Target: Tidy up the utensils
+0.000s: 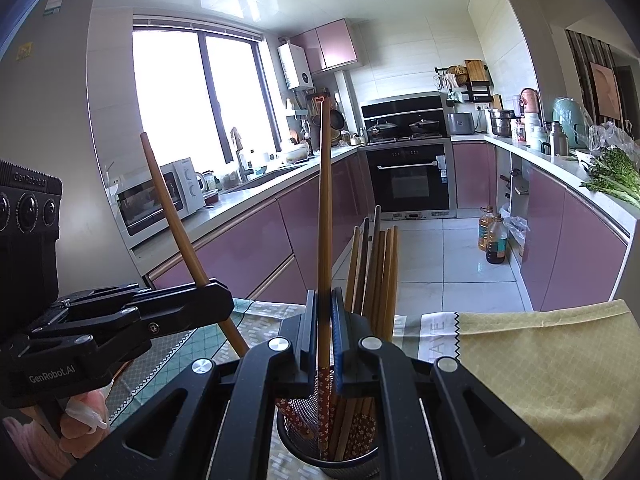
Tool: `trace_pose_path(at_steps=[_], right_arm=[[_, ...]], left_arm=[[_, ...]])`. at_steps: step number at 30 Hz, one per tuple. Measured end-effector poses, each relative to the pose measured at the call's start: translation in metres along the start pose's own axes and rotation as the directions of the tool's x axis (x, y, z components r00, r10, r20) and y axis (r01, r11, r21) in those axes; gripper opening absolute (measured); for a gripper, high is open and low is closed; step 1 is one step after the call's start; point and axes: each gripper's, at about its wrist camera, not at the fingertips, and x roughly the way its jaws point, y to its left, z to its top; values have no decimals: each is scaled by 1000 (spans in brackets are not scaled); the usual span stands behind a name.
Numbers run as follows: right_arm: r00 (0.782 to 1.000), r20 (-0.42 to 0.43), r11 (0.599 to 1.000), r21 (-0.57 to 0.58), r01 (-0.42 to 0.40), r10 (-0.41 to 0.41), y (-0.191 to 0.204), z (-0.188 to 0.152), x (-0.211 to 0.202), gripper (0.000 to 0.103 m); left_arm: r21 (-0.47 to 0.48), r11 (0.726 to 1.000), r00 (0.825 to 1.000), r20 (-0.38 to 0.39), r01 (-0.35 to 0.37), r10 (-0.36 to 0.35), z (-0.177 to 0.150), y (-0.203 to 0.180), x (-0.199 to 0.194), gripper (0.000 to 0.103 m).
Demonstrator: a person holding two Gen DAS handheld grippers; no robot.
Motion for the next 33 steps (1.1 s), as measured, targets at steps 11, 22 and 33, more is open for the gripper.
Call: trace_pose_path(at_steps=[11, 22, 33], right_arm=[[1000, -10, 1000, 5, 1, -1, -4, -4, 3, 6], [1000, -21, 1000, 12, 3, -3, -8, -5, 6, 6], [1000, -28, 1000, 17, 4, -4, -11, -8, 7, 6]], left_arm=[[5, 1000, 1000, -19, 1, -1, -3, 1, 8, 8], [8, 1000, 999, -36, 1, 0, -4, 0, 17, 8], [5, 1000, 999, -52, 2, -2, -8, 0, 24, 8]])
